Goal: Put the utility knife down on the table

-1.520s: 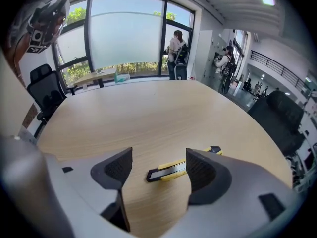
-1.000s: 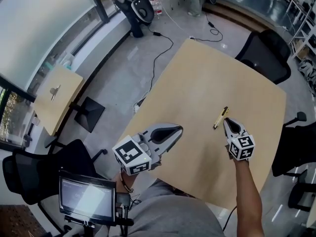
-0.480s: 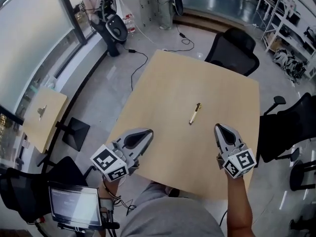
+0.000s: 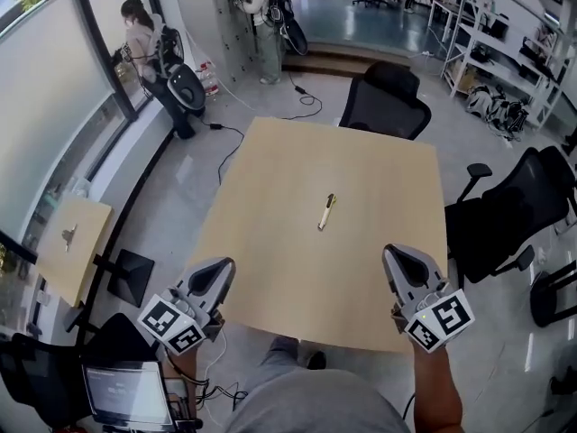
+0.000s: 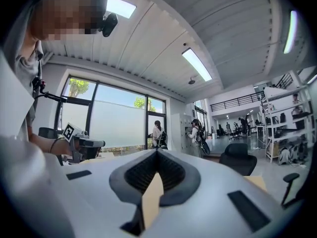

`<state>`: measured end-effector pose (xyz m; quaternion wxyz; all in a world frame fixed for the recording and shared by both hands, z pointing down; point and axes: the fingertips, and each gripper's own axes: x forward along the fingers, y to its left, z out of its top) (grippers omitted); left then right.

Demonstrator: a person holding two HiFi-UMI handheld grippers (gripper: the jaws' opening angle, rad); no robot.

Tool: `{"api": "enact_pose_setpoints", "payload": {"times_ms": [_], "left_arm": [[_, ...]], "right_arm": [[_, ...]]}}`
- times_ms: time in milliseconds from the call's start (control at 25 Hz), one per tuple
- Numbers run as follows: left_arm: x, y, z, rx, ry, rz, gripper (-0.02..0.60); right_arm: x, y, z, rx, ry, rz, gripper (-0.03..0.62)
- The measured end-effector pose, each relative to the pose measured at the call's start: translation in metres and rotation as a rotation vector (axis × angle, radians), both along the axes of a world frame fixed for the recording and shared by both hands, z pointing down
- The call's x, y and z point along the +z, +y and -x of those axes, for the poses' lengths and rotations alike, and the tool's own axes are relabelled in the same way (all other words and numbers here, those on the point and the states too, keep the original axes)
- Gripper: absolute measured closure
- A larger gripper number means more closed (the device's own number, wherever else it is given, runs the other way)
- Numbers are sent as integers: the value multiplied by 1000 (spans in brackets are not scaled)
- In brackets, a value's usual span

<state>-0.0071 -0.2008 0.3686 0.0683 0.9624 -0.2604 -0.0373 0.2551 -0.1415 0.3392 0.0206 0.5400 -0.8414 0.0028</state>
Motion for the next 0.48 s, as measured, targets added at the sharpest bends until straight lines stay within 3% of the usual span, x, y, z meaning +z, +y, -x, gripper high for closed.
{"api": "enact_pose_setpoints", "payload": {"times_ms": [480], "left_arm": [[-13, 90, 35, -48, -42, -32, 575]], "right_arm": [[-19, 90, 5, 16, -9, -3, 586]]}}
